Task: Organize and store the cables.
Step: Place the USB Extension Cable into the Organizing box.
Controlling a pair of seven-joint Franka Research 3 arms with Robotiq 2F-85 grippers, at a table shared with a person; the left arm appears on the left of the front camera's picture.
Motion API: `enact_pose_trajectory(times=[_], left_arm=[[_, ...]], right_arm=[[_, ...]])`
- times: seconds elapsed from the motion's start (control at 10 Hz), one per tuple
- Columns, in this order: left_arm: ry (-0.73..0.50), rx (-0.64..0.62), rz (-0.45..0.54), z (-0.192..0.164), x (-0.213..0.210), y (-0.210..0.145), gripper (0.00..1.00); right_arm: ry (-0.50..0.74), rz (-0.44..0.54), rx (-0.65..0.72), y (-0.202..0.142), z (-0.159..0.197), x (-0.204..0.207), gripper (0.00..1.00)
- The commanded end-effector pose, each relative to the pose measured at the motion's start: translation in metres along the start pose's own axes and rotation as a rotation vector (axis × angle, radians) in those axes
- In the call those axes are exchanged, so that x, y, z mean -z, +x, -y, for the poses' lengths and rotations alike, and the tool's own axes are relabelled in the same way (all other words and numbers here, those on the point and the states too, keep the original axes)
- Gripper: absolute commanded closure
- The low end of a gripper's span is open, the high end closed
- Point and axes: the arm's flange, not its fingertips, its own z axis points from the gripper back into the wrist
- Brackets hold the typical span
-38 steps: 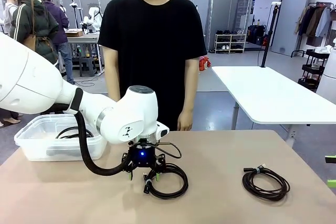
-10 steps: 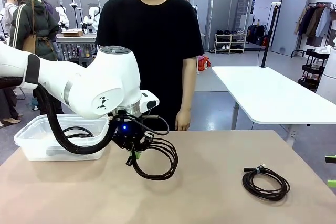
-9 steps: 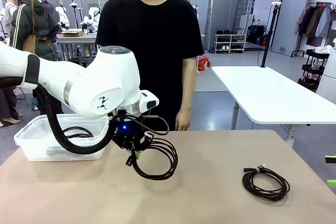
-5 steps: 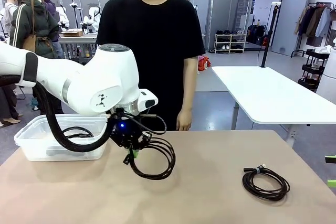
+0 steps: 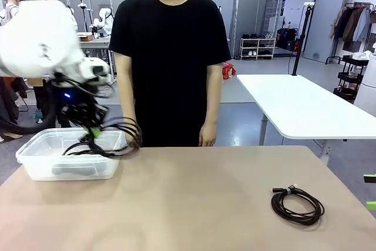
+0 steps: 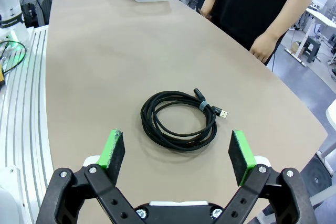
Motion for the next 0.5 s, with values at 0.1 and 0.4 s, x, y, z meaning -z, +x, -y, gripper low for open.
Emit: enact_pose_trajectory(times=[0.1, 0.4], left_arm=[[-0.026, -0.026, 0.056, -0.067, 0.001, 0.02, 0.87], [-0.098, -0.061, 0.096, -0.125, 0.012, 0.037, 0.87]], right_arm=[[-0.009, 0.01, 0.007, 0.003, 0.001, -0.001, 0.0], [-0.009, 0.01, 0.007, 0.003, 0.001, -0.001, 0.0]])
